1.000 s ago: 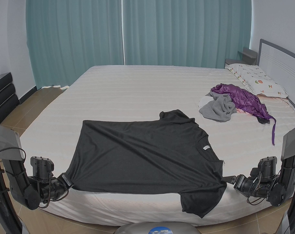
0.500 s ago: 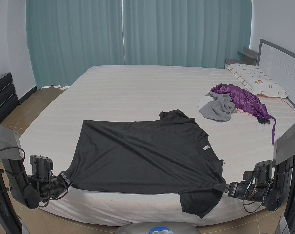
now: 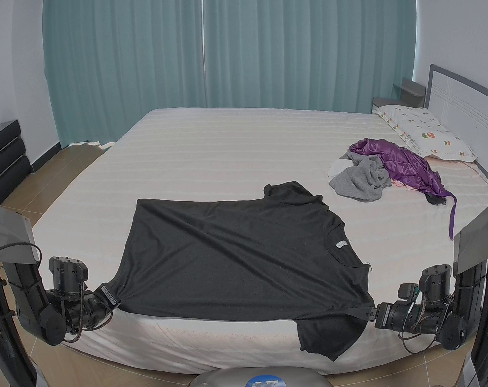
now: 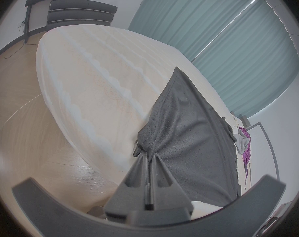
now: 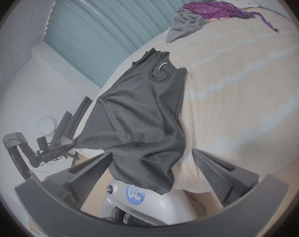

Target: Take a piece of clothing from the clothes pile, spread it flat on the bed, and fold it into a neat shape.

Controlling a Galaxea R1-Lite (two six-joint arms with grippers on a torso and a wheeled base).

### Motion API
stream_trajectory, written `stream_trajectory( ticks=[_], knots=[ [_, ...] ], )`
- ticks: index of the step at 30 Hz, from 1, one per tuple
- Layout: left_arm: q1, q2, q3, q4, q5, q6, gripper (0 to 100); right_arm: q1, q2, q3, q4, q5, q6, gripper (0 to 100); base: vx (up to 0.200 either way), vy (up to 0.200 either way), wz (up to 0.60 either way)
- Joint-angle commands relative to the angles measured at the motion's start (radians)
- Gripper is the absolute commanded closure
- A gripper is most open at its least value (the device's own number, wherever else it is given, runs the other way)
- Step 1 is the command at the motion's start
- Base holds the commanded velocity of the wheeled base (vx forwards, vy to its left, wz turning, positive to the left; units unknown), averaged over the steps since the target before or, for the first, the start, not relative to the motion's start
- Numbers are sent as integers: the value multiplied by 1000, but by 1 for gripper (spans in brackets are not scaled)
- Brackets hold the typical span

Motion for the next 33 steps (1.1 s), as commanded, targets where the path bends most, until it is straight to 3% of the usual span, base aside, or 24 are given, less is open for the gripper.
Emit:
stream_trajectory(
  ticks=[1, 9, 16, 23, 24, 33],
  knots=[
    [0, -2, 0, 1, 1, 0, 100, -2, -80, 15, -5, -6, 2, 0, 0, 0, 0],
    [1, -2, -1, 1, 0, 0, 100, 6, -96, 15, 70, -20, -52, 0, 0, 0, 0],
    [7, -2, -3, 0, 0, 1, 100, 69, -34, 15, 27, -23, -66, 0, 0, 0, 0],
    [7, -2, -3, 0, 0, 1, 100, 70, 32, 15, -24, -29, -77, 0, 0, 0, 0],
    [9, -4, -3, 0, 0, 1, 100, 69, 32, 15, -24, -38, -78, 100, 0, 0, 0],
    [23, -16, -3, -5, 0, 16, 100, 61, 15, 15, 28, -117, -141, 100, 0, 0, 0]
  ],
)
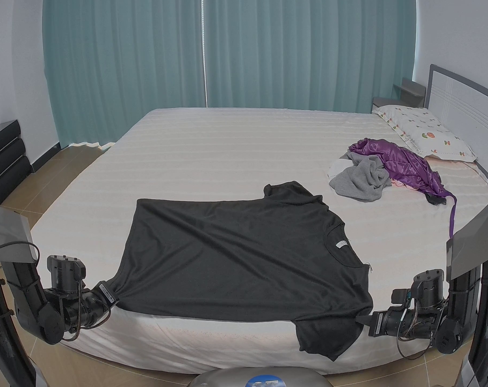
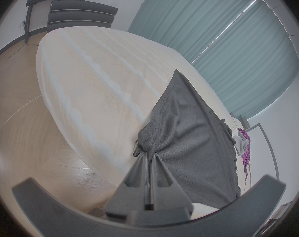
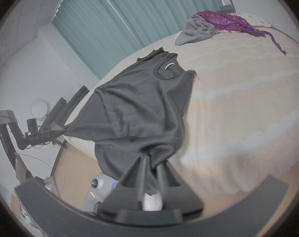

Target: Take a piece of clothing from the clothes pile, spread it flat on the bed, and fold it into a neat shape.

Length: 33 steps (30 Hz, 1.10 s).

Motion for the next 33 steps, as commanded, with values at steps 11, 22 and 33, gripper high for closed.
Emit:
stream_trajectory(
  ticks=[11, 22, 33],
  knots=[
    [38, -23, 11, 5, 0, 66, 100, -3, -208, 18, 285, 7, -29, 100, 0, 0, 0],
    [43, -35, 18, 10, 0, 80, 100, -11, -203, 18, 352, 32, -31, 100, 0, 0, 0],
    [41, -32, 12, 8, -1, 77, 0, -12, -127, 18, 219, 35, 37, 0, 0, 0, 0]
  ],
)
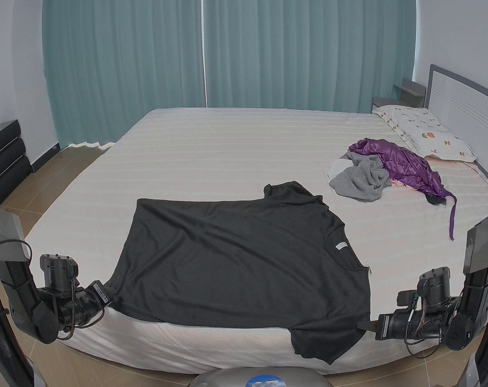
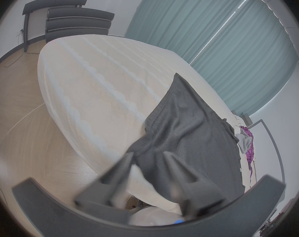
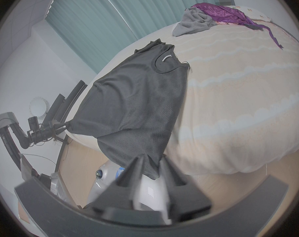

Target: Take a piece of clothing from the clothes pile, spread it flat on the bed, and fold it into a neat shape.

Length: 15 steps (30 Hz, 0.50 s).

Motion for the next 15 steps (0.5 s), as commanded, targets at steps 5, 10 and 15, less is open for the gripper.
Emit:
stream_trajectory(
  ticks=[5, 10, 15],
  knots=[
    [8, -43, -5, -8, -1, -2, 0, -3, -28, 18, -75, 1, 166, 0, 0, 0, 0],
    [10, -136, -7, -2, -11, 0, 0, -34, -87, 18, -114, -1, 278, 0, 0, 0, 0],
    [10, -172, -13, -1, -13, -3, 0, -78, -87, 18, -154, -2, 353, 0, 0, 0, 0]
  ],
)
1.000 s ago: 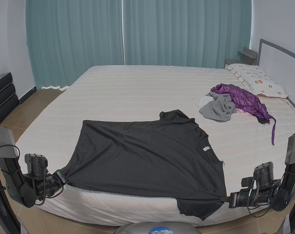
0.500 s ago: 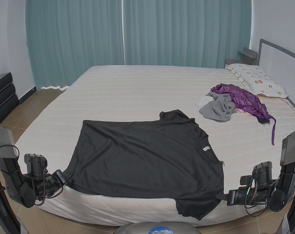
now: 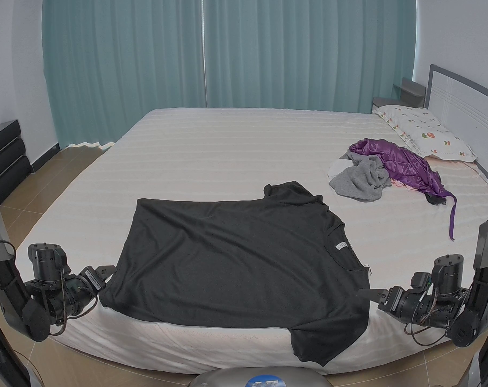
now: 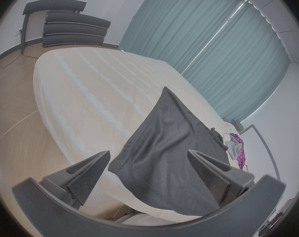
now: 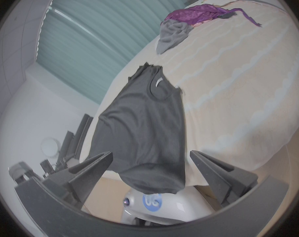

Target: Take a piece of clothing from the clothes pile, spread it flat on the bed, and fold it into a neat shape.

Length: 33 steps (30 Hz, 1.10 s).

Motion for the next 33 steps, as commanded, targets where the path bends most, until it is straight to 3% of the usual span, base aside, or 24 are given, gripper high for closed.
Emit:
stream_trajectory(
  ticks=[1, 9, 21, 33],
  knots=[
    [2, -52, -6, 0, -2, -4, 0, -41, -21, 17, -35, -1, 39, 0, 0, 0, 0],
    [5, -48, -8, 0, -5, -28, 0, -64, -20, 17, -57, -1, 73, 0, 0, 0, 0],
    [11, -37, -17, -1, -7, -31, 0, -68, -12, 17, -61, -1, 79, 0, 0, 200, 0],
    [11, -5, -43, -6, -7, -94, 0, -68, -4, 17, -61, -3, 81, 0, 0, 0, 0]
  ],
)
